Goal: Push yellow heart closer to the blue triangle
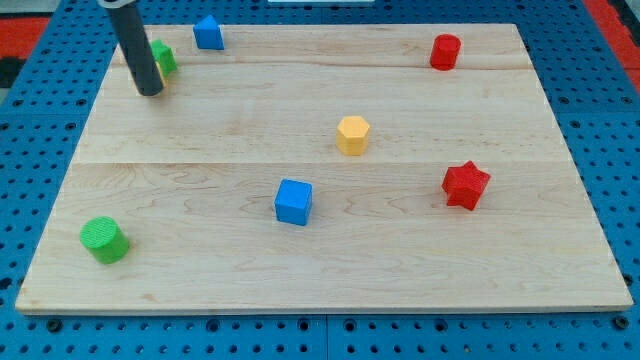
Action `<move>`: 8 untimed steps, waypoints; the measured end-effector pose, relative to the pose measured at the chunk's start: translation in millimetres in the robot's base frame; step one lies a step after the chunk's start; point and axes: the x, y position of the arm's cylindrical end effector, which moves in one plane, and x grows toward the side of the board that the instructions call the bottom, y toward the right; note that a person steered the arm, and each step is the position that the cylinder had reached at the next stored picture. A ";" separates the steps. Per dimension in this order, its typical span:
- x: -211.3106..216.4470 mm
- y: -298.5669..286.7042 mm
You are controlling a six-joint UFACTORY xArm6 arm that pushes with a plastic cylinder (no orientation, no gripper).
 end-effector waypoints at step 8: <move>-23.7 2.7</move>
